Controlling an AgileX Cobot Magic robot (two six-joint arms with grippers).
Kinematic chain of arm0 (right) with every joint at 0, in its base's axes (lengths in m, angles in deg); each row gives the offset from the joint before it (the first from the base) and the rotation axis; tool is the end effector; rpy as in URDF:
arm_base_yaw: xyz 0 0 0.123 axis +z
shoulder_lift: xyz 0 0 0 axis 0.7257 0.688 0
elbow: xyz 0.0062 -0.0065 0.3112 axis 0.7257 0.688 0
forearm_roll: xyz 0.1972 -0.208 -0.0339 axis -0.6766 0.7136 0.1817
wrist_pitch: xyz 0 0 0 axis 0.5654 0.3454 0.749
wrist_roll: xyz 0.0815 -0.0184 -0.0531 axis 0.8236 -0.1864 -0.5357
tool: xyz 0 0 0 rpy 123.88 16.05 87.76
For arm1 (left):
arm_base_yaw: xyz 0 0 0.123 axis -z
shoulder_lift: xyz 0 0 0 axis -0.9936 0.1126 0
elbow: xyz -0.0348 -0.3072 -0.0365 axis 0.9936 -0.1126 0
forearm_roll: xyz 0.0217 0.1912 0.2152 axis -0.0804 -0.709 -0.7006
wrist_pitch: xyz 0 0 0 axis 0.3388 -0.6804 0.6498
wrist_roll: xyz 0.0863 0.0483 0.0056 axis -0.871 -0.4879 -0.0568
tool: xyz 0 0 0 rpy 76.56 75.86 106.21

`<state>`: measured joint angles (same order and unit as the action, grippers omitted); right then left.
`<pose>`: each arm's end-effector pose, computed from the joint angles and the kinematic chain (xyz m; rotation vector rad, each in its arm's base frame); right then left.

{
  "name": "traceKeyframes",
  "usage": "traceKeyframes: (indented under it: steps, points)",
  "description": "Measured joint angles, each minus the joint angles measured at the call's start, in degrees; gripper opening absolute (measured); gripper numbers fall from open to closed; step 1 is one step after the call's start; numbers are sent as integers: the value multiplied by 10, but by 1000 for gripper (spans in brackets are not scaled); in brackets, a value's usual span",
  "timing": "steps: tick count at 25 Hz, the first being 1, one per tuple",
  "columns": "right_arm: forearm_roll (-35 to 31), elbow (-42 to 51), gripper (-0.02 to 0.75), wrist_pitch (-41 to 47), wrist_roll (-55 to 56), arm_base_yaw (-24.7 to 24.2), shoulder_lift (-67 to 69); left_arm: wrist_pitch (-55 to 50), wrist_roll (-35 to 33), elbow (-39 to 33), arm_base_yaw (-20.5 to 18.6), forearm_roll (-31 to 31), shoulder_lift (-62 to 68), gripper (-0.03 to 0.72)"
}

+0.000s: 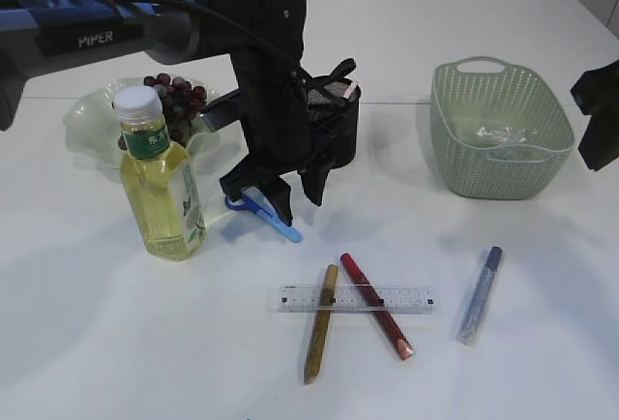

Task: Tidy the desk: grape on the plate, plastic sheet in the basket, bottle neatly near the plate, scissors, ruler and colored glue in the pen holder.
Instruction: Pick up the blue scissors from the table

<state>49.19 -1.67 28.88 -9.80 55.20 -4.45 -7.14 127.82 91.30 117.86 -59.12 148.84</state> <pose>0.3015 0.0467 0.3370 -0.2451 2.8048 0.0396 0.4421 -0.3146 0.1696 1.0900 -2.9180 0.2516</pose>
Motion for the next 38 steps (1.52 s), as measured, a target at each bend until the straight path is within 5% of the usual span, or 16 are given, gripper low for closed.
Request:
traceKeyframes:
  steps: [8,38]
  points:
    - [-2,0,368,0,0,0,0,0,56,1,0,-9,1,330]
    - [-5,0,365,4,0,-1,0,25,56,4,0,-48,49,321]
